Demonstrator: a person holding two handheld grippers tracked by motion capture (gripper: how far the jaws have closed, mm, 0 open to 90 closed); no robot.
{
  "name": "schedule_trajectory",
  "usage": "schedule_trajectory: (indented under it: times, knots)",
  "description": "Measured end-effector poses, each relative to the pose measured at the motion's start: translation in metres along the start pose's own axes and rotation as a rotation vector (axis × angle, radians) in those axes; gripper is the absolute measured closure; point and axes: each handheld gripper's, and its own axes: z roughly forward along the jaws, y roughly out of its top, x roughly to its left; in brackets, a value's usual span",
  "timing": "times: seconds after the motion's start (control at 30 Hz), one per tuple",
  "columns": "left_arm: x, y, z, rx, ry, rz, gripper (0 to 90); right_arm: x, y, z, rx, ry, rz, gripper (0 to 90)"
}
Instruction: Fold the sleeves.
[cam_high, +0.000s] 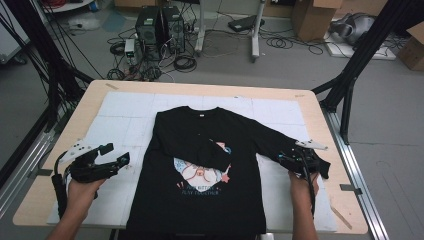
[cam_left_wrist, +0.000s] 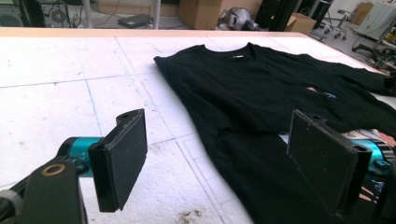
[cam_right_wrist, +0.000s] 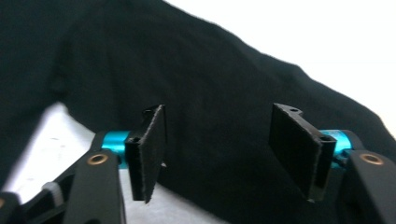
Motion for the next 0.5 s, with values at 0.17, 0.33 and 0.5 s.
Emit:
schedule_trajectory:
  times: [0.17, 0.33, 0.5]
  knots:
    - [-0.0002, -0.0006, 0.0016, 0.006, -0.003, -0.003, 21.6, 0.0021, 0.0006, 0.0093, 0.010, 0.011, 0.008, 52.3]
    - [0.0003, -0.0017, 0.0022, 0.016, -0.003, -0.006, 21.8, 0.0028, 0.0017, 0.0096, 0.001, 0.030, -0.024, 81.7]
    - [0.0006, -0.0021, 0.0019, 0.015, 0.000, -0.012, 21.9, 0.0084, 0.0045, 0.0047, -0.022, 0.028, -0.066, 89.0]
